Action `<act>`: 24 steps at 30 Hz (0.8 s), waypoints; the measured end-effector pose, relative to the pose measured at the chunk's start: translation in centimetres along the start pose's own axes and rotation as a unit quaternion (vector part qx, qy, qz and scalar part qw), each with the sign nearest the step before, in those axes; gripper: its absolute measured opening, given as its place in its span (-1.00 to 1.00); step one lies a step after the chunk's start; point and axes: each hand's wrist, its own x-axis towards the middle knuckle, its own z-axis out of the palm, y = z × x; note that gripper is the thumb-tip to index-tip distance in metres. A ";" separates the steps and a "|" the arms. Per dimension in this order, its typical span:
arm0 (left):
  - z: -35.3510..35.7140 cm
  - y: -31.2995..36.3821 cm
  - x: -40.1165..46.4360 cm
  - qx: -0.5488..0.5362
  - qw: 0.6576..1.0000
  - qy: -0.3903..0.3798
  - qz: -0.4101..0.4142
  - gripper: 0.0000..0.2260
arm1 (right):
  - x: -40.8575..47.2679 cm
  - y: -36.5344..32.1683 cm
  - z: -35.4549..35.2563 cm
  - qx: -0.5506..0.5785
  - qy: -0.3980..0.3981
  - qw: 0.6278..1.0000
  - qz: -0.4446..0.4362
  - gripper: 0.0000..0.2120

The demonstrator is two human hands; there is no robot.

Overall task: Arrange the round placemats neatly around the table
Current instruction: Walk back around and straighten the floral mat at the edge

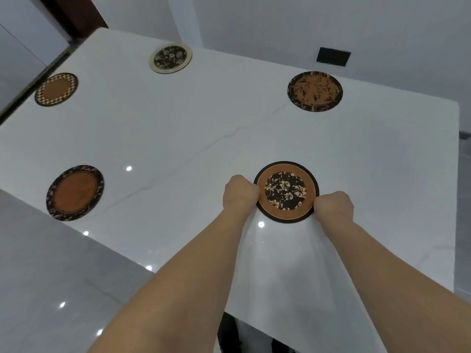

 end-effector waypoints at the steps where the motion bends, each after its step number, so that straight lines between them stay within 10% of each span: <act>1: -0.2 -0.1 0.1 0.004 1.000 -0.005 0.002 -0.85 | 0.0 0.0 0.1 -0.001 0.000 1.000 0.003 -0.75; 24: -4.5 -8.9 -3.9 0.069 0.997 -0.018 0.011 -0.88 | -7.2 2.9 2.9 0.015 -0.065 0.996 -0.057 -0.83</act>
